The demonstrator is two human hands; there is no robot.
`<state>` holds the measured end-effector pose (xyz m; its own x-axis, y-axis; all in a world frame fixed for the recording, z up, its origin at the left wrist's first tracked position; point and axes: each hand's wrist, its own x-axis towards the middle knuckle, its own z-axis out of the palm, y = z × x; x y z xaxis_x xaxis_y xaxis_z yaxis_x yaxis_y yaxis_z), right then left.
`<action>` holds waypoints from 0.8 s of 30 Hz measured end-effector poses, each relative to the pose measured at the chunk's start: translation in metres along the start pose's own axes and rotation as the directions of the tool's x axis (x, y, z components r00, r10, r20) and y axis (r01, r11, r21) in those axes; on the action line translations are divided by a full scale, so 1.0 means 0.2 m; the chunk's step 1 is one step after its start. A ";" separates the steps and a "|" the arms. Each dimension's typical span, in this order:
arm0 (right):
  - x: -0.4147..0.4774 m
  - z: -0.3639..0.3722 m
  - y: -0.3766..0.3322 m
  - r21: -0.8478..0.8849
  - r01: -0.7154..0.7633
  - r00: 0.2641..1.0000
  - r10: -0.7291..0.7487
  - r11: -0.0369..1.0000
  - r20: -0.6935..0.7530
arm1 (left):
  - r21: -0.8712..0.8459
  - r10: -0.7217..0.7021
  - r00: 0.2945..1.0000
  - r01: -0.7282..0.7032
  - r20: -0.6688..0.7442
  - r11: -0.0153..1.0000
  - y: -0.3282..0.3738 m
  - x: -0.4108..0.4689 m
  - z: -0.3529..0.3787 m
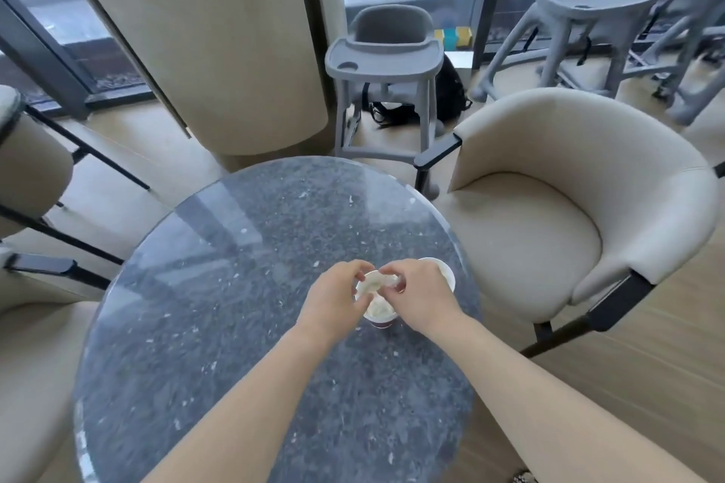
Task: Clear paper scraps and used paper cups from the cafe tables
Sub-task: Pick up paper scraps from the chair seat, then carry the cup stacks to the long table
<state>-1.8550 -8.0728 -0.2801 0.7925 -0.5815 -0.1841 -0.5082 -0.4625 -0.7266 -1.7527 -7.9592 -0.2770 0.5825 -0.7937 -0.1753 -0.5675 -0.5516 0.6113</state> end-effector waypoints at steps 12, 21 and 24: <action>-0.10 -0.13 0.14 -0.127 0.158 0.976 -0.174 0.979 -0.130 | 0.028 0.160 0.986 -0.161 0.050 0.986 0.00 0.00 0.02; -0.14 -0.11 0.24 -0.369 0.085 0.996 -0.077 0.926 0.036 | 0.205 0.206 0.961 -0.243 0.183 0.948 0.00 0.04 0.11; -0.13 -0.08 0.26 -0.386 0.053 0.998 -0.037 0.921 0.048 | 0.357 0.236 0.942 -0.311 0.239 0.881 0.01 0.06 0.12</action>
<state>-1.9080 -8.0920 -0.3023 0.8259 -0.5313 -0.1887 -0.5566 -0.7149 -0.4232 -1.7604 -7.9764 -0.2978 0.2762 -0.9389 -0.2053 -0.8886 -0.3309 0.3177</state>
